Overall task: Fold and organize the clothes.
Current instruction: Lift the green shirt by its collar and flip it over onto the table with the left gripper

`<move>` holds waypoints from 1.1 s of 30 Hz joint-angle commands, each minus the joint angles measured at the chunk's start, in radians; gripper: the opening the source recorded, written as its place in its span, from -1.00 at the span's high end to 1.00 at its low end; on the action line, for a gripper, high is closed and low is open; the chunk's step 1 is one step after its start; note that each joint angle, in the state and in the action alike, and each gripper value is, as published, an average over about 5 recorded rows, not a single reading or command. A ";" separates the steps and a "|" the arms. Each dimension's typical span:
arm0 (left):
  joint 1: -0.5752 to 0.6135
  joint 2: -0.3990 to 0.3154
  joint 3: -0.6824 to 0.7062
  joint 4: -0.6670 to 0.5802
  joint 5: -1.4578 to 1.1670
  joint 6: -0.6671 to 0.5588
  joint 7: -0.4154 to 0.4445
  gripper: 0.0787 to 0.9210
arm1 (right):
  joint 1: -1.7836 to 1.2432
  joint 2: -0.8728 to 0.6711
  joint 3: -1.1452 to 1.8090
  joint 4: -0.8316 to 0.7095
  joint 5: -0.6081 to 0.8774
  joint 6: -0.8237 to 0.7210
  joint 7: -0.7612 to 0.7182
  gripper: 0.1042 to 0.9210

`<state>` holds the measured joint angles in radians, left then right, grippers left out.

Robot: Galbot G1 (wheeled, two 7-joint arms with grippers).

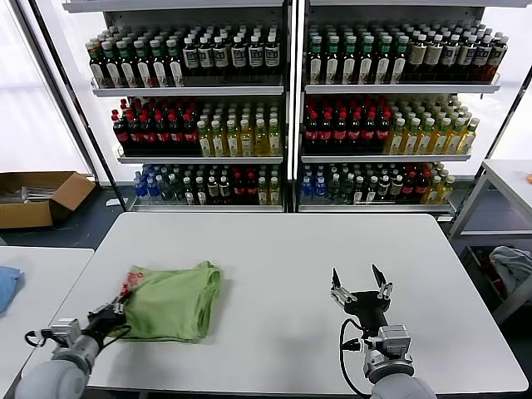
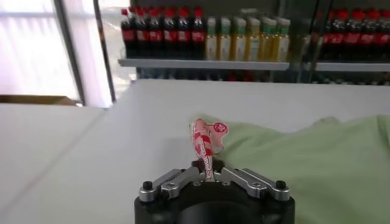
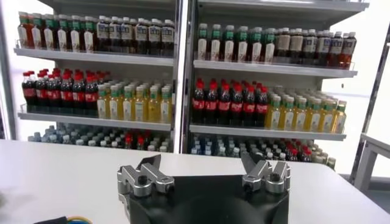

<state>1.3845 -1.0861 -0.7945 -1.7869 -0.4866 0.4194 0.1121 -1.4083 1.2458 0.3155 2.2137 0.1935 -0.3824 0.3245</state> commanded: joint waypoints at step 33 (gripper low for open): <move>0.055 -0.169 0.472 -0.560 0.270 0.105 -0.125 0.91 | -0.106 0.024 0.112 0.040 -0.008 0.001 0.006 -0.76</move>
<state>1.4124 -1.0309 -0.7850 -2.0808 -0.4708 0.4740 0.0382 -1.4971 1.2596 0.3941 2.2520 0.1872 -0.3815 0.3299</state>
